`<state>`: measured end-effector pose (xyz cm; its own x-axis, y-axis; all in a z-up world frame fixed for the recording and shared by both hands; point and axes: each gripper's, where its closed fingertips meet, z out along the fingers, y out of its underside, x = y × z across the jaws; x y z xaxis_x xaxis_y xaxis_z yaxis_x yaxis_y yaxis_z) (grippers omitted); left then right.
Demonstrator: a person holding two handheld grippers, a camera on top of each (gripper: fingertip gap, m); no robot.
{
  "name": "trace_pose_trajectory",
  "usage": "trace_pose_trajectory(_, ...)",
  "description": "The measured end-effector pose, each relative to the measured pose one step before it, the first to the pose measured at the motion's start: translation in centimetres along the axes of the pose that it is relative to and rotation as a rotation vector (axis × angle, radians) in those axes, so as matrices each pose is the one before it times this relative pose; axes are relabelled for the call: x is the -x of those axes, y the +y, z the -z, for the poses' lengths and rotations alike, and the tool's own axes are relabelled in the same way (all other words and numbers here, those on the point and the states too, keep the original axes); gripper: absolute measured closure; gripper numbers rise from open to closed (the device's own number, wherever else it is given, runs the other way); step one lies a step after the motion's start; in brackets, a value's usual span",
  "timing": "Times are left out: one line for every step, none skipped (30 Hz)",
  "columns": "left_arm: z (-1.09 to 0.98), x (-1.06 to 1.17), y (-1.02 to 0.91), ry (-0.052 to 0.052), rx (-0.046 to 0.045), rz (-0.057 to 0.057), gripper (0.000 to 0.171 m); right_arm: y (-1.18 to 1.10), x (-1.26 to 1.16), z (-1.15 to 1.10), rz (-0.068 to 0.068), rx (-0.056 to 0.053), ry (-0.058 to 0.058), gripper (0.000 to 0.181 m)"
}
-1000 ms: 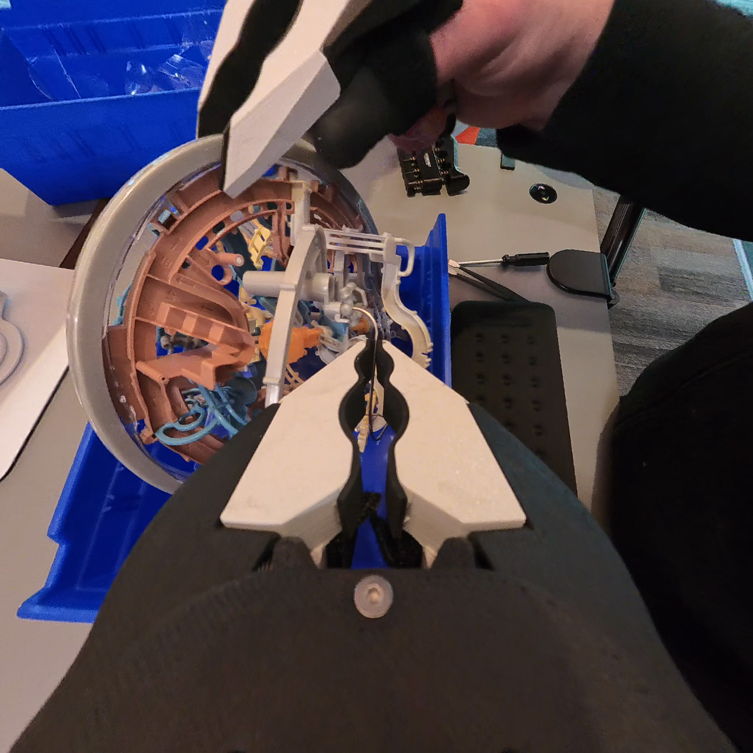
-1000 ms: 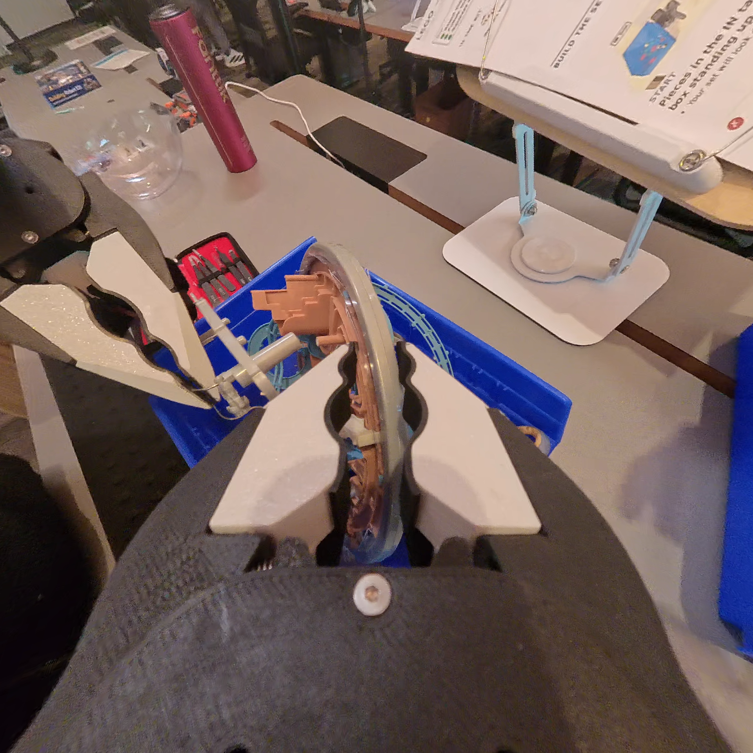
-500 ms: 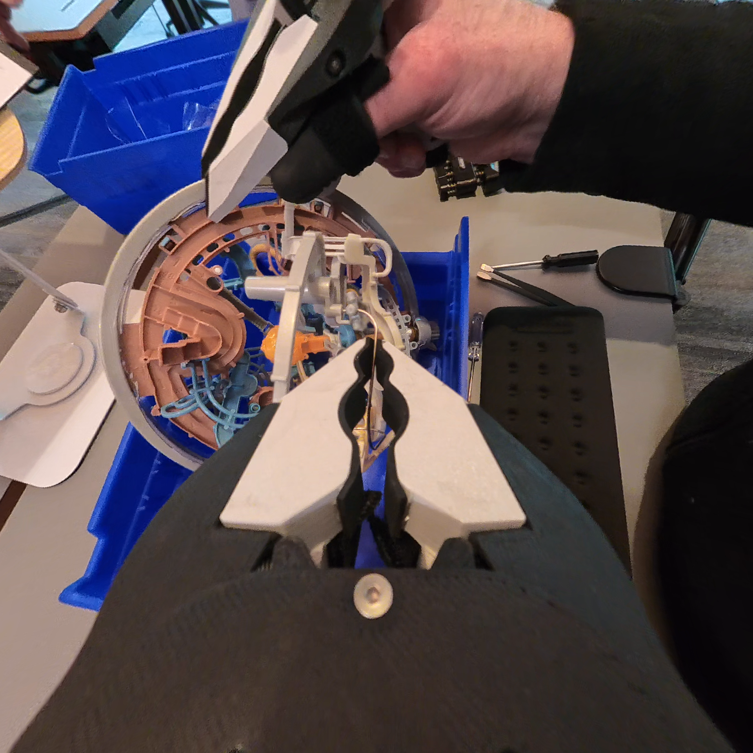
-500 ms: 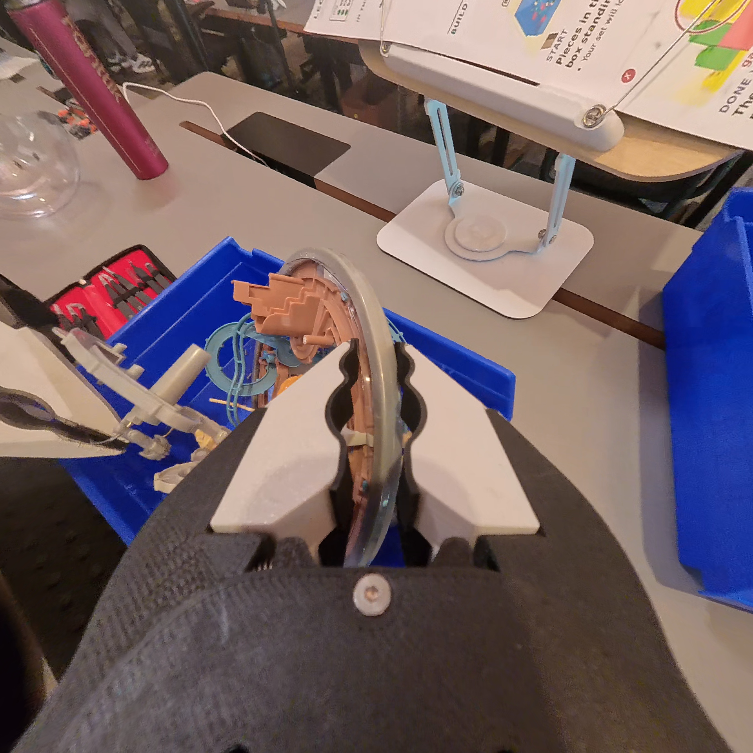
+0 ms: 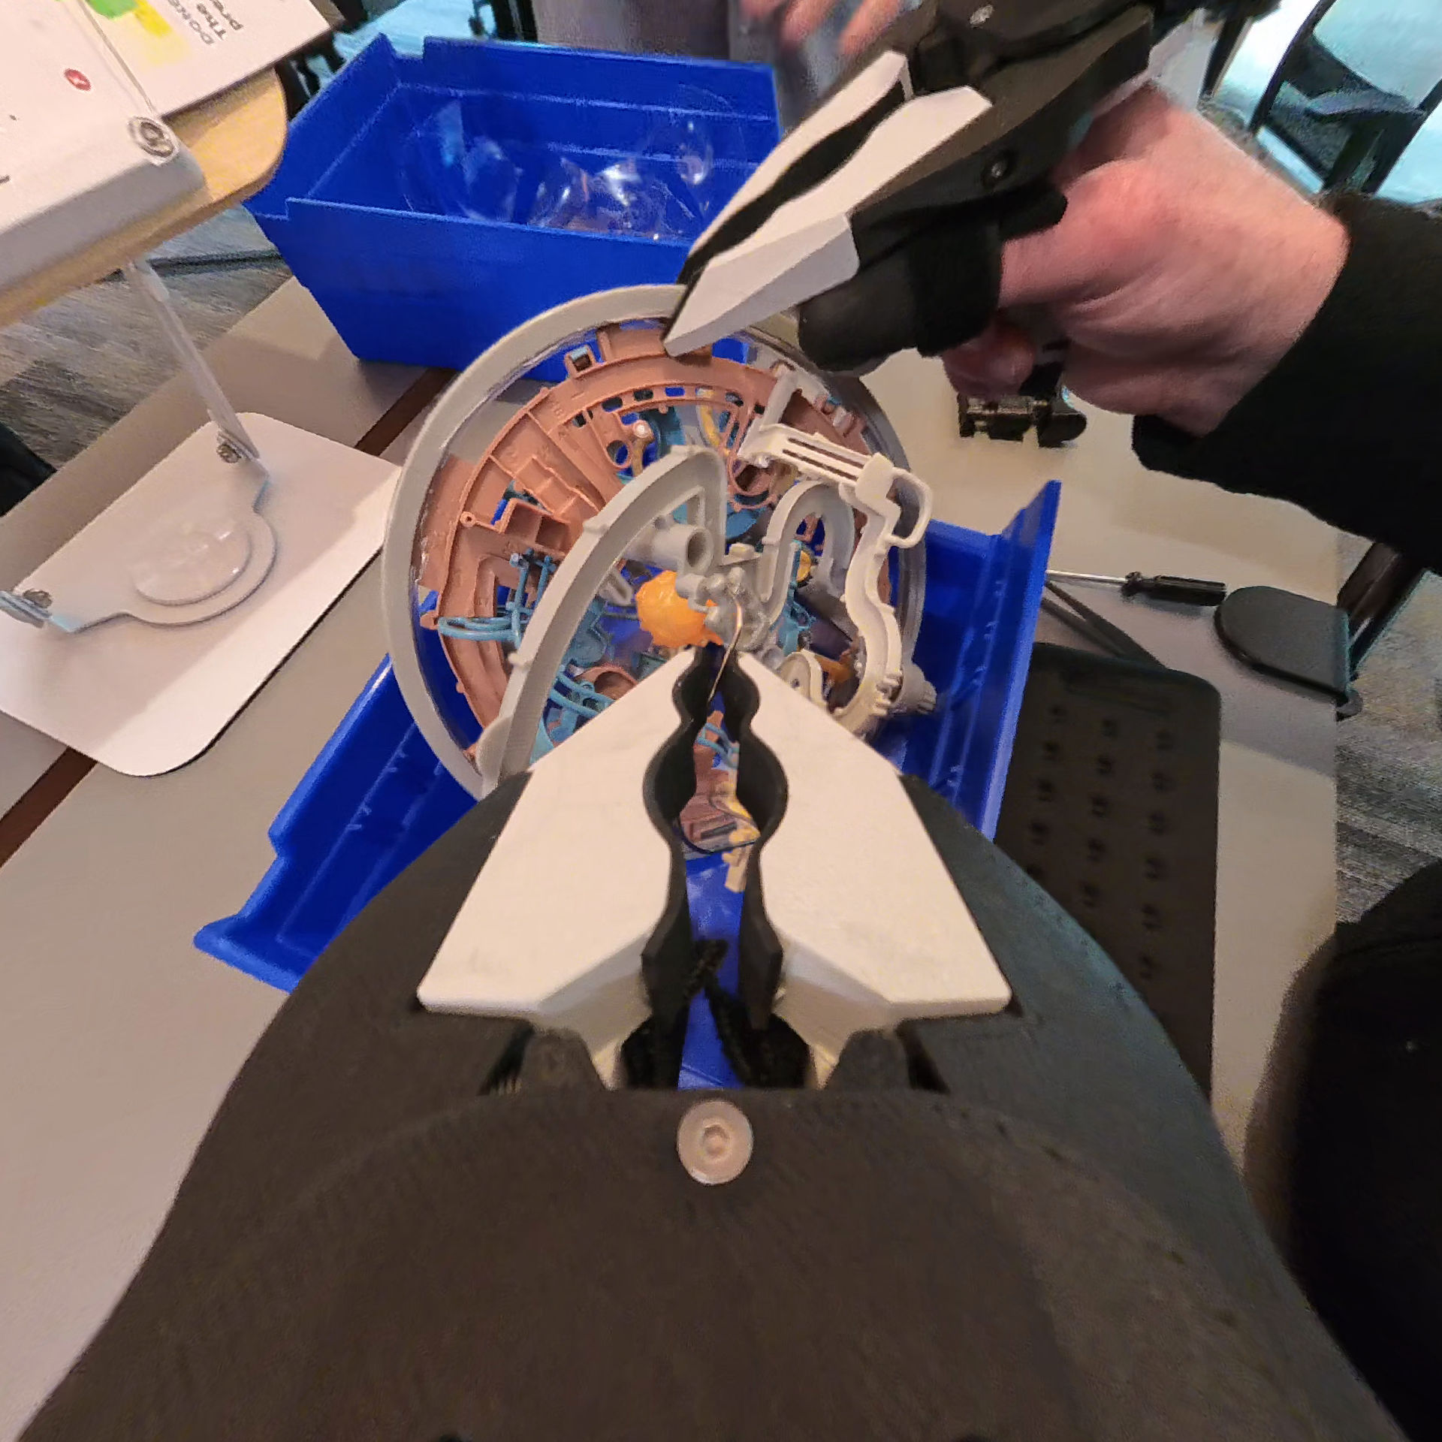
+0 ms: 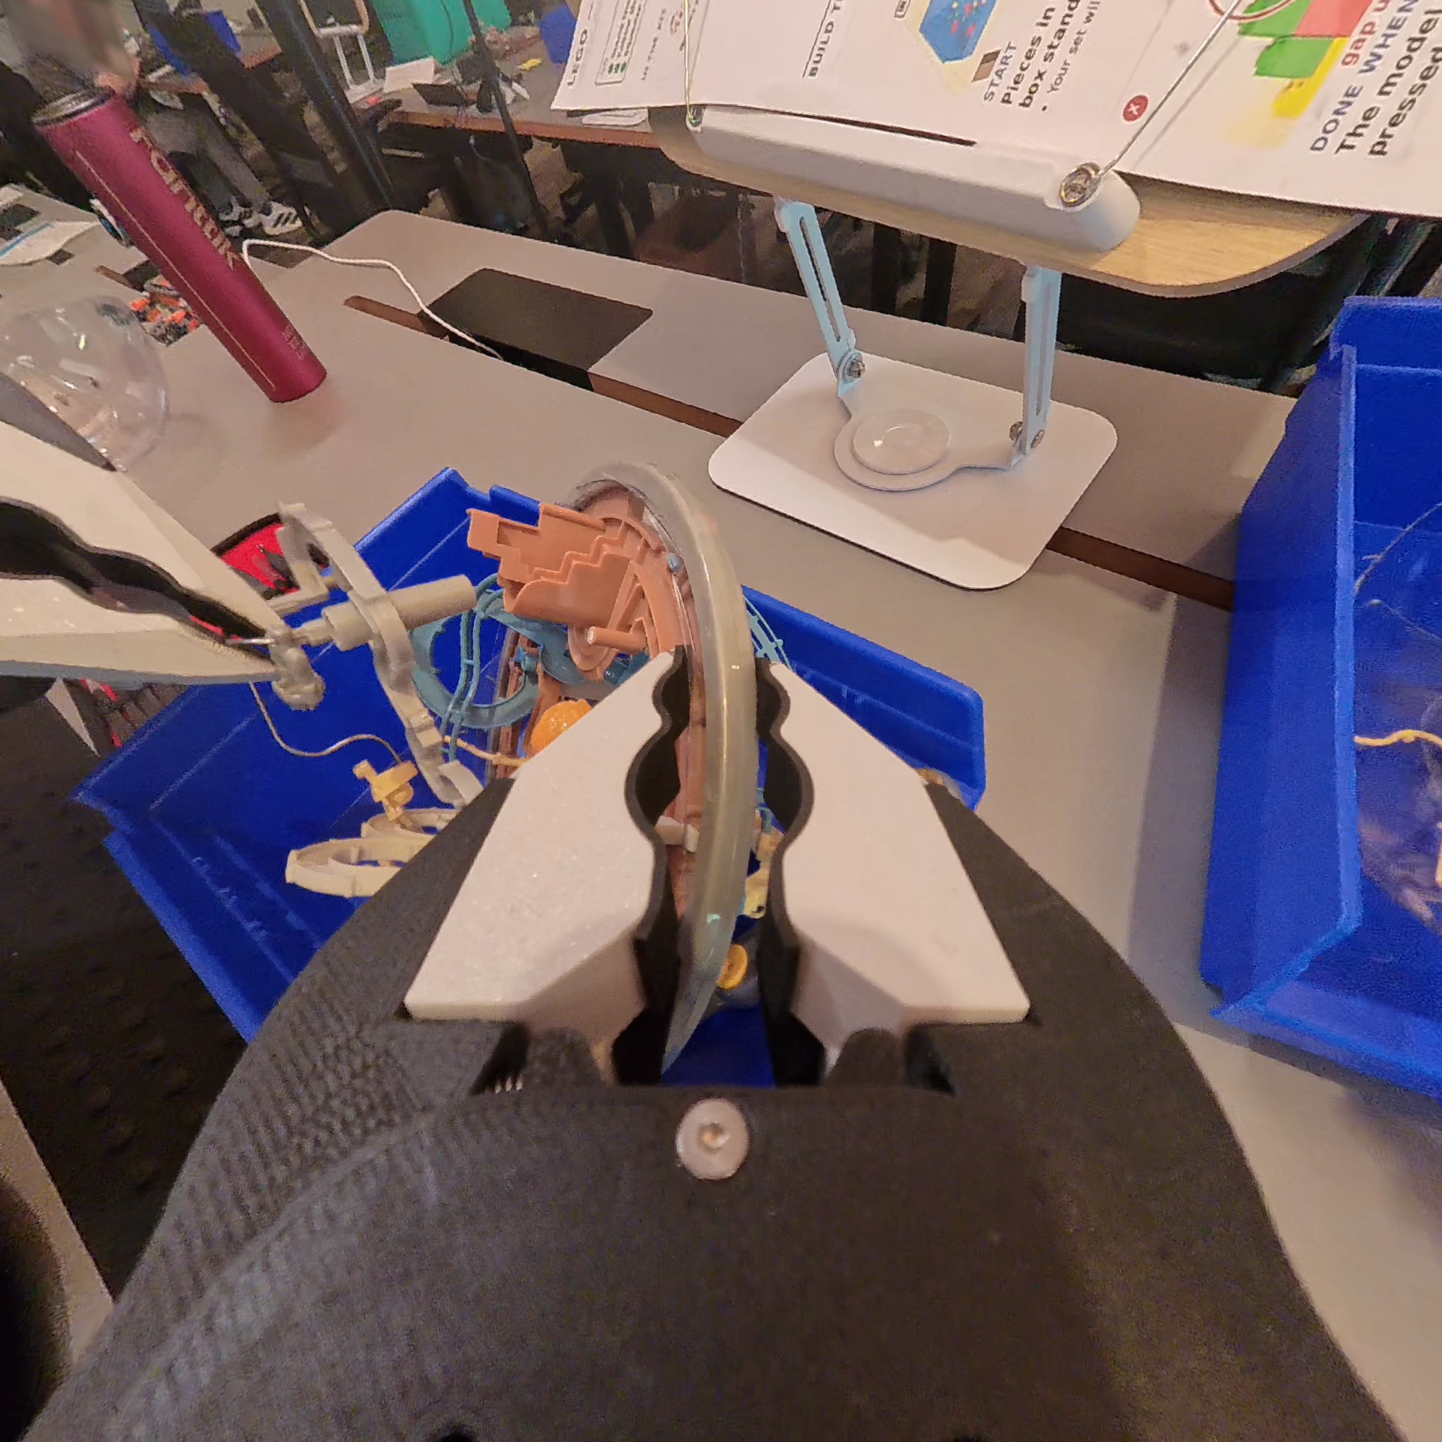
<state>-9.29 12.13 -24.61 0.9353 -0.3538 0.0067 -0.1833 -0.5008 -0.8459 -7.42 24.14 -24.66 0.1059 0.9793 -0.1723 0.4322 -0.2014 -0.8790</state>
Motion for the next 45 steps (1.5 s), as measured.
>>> trace_pose_trajectory(0.016,0.268,0.054,-0.0220,0.00772,-0.0183,0.170,0.104,0.183,0.039,-0.0004,0.0000,-0.0071,0.167)
trace_pose_trajectory(-0.008,0.093,-0.028,-0.0135,0.00879,-0.0198,0.170,0.095,0.200,0.070,-0.0005,0.0008,-0.0037,0.167)
trace_pose_trajectory(0.016,-0.075,-0.314,0.0025,-0.00509,0.0013,0.170,0.022,0.142,0.114,0.0033,-0.0026,0.0055,0.167)
trace_pose_trajectory(0.000,-0.027,-0.324,-0.0006,-0.00635,0.0005,0.170,-0.145,0.195,0.170,0.0019,-0.0101,0.0017,0.167)
trace_pose_trajectory(0.003,-0.039,-0.272,-0.0006,-0.00451,-0.0075,0.171,-0.186,0.150,0.209,-0.0023,-0.0086,0.0012,0.167)
trace_pose_trajectory(-0.022,-0.027,-0.238,-0.0034,0.00070,-0.0027,0.171,-0.204,0.157,0.198,0.0018,-0.0075,-0.0016,0.167)
trace_pose_trajectory(-0.059,-0.145,-0.291,0.0007,-0.00454,-0.0021,0.171,-0.117,0.044,0.156,0.0058,-0.0020,0.0066,0.167)
trace_pose_trajectory(-0.073,-0.239,-0.295,0.0026,-0.00601,-0.0023,0.171,-0.058,0.007,0.106,0.0134,0.0006,0.0102,0.167)
trace_pose_trajectory(-0.077,-0.166,-0.133,-0.0040,0.00192,-0.0125,0.171,0.013,0.013,0.076,0.0107,0.0044,0.0080,0.167)
trace_pose_trajectory(-0.054,-0.094,-0.136,-0.0095,0.00255,-0.0195,0.171,0.050,-0.067,0.082,0.0004,0.0019,0.0055,0.167)
trace_pose_trajectory(-0.031,-0.146,-0.176,-0.0013,-0.00242,-0.0117,0.171,0.042,-0.078,0.116,-0.0097,-0.0032,-0.0013,0.167)
trace_pose_trajectory(-0.030,-0.184,-0.192,0.0069,-0.00673,-0.0040,0.171,0.072,-0.089,0.115,-0.0141,-0.0036,-0.0061,0.167)
trace_pose_trajectory(-0.037,0.141,0.010,-0.0083,0.00165,0.0020,0.171,0.063,-0.129,0.149,-0.0094,-0.0046,-0.0008,0.167)
trace_pose_trajectory(-0.046,0.236,0.130,-0.0102,0.00638,0.0038,0.171,0.059,-0.136,0.185,-0.0041,-0.0031,0.0052,0.167)
trace_pose_trajectory(-0.083,0.108,0.120,0.0013,0.00439,0.0083,0.170,0.043,-0.045,0.156,-0.0026,-0.0025,0.0035,0.167)
trace_pose_trajectory(-0.111,0.014,0.165,0.0086,0.00863,0.0101,0.169,0.058,0.019,0.129,-0.0039,0.0009,0.0009,0.167)
trace_pose_trajectory(-0.161,0.095,0.272,0.0057,0.01604,0.0082,0.169,0.043,0.001,0.131,-0.0058,0.0002,-0.0005,0.167)
trace_pose_trajectory(-0.151,0.160,0.286,0.0010,0.01520,0.0038,0.168,0.004,-0.015,0.119,-0.0114,-0.0044,-0.0029,0.167)
trace_pose_trajectory(-0.133,0.121,0.147,0.0001,0.00239,-0.0008,0.167,0.008,-0.074,0.132,-0.0108,-0.0030,-0.0003,0.167)
trace_pose_trajectory(-0.134,-0.035,0.151,0.0089,0.00038,0.0020,0.167,0.042,-0.081,0.090,-0.0060,0.0005,-0.0002,0.167)
trace_pose_trajectory(-0.062,-0.017,0.170,0.0070,0.00498,0.0068,0.165,0.014,-0.003,0.061,-0.0022,0.0007,-0.0019,0.167)
trace_pose_trajectory(0.102,0.008,-0.039,-0.0002,-0.00801,-0.0007,0.165,0.013,0.035,0.048,0.0029,0.0001,0.0001,0.167)
trace_pose_trajectory(0.185,-0.185,-0.131,0.0085,-0.00980,-0.0105,0.165,0.029,0.078,0.033,0.0042,0.0022,-0.0003,0.167)
trace_pose_trajectory(0.309,-0.247,-0.320,0.0090,-0.01855,-0.0132,0.165,0.093,0.143,-0.019,0.0034,0.0063,-0.0044,0.167)
trace_pose_trajectory(0.380,-0.050,-0.384,-0.0039,-0.01577,-0.0084,0.163,0.043,0.077,-0.032,0.0050,0.0017,0.0014,0.167)
trace_pose_trajectory(0.381,-0.009,-0.437,-0.0093,-0.01476,-0.0144,0.162,0.025,0.085,0.000,0.0040,0.0020,0.0008,0.167)
trace_pose_trajectory(0.295,-0.052,-0.351,-0.0052,-0.00584,-0.0154,0.158,0.005,0.035,0.003,0.0001,0.0016,0.0007,0.167)
trace_pose_trajectory(0.171,-0.122,-0.220,-0.0024,0.00370,-0.0111,0.154,-0.023,0.080,0.011,-0.0021,-0.0010,-0.0031,0.167)
trace_pose_trajectory(0.094,-0.213,-0.248,-0.0026,0.00410,-0.0155,0.152,-0.025,0.081,0.017,-0.0006,-0.0016,-0.0033,0.167)
trace_pose_trajectory(-0.005,-0.370,-0.236,-0.0024,0.00810,-0.0295,0.151,-0.020,0.087,0.033,0.0021,-0.0006,-0.0020,0.167)
trace_pose_trajectory(-0.145,-0.546,-0.189,0.0010,0.01565,-0.0429,0.151,-0.018,0.084,0.019,0.0014,-0.0006,-0.0022,0.167)
trace_pose_trajectory(-0.252,-0.622,-0.223,-0.0002,0.01740,-0.0528,0.150,-0.032,0.117,0.044,0.0004,-0.0009,-0.0039,0.167)
trace_pose_trajectory(-0.354,-0.652,-0.291,0.0001,0.01536,-0.0576,0.149,-0.033,0.121,0.029,0.0008,-0.0004,-0.0043,0.167)
trace_pose_trajectory(-0.476,-0.563,-0.256,-0.0023,0.01766,-0.0572,0.147,-0.015,0.104,0.020,0.0025,0.0009,-0.0017,0.167)
trace_pose_trajectory(-0.568,-0.424,-0.138,-0.0041,0.02452,-0.0534,0.145,-0.021,0.093,0.020,0.0040,0.0022,-0.0005,0.167)
trace_pose_trajectory(-0.619,-0.394,-0.092,0.0016,0.02407,-0.0477,0.145,-0.036,0.131,0.023,0.0037,0.0027,-0.0027,0.167)
trace_pose_trajectory(-0.651,-0.138,0.037,-0.0061,0.02719,-0.0361,0.144,-0.019,0.122,0.047,0.0023,0.0030,-0.0038,0.167)
trace_pose_trajectory(-0.632,0.082,0.117,-0.0122,0.02643,-0.0285,0.142,-0.022,0.120,0.050,0.0026,0.0022,-0.0025,0.167)
trace_pose_trajectory(-0.611,0.028,0.192,-0.0031,0.02518,-0.0204,0.142,-0.009,0.123,0.056,0.0039,0.0002,-0.0004,0.167)
trace_pose_trajectory(-0.572,-0.006,0.254,0.0037,0.02665,-0.0102,0.141,0.003,0.118,0.073,0.0039,-0.0014,-0.0006,0.167)
trace_pose_trajectory(-0.543,-0.047,0.190,0.0082,0.02131,-0.0026,0.140,-0.006,0.183,0.099,0.0026,-0.0022,-0.0046,0.167)
trace_pose_trajectory(-0.426,-0.122,0.034,0.0128,0.01146,0.0001,0.141,-0.004,0.194,0.115,0.0023,-0.0017,-0.0052,0.167)
trace_pose_trajectory(-0.410,-0.204,0.099,0.0181,0.01840,0.0028,0.142,0.008,0.158,0.097,0.0040,-0.0002,-0.0018,0.167)
trace_pose_trajectory(-0.353,-0.301,0.219,0.0230,0.03007,0.0015,0.147,0.016,0.110,0.093,0.0055,0.0005,0.0024,0.167)
trace_pose_trajectory(-0.177,0.126,0.100,-0.0096,0.02378,-0.0124,0.150,0.017,0.030,0.081,0.0051,0.0007,0.0061,0.167)
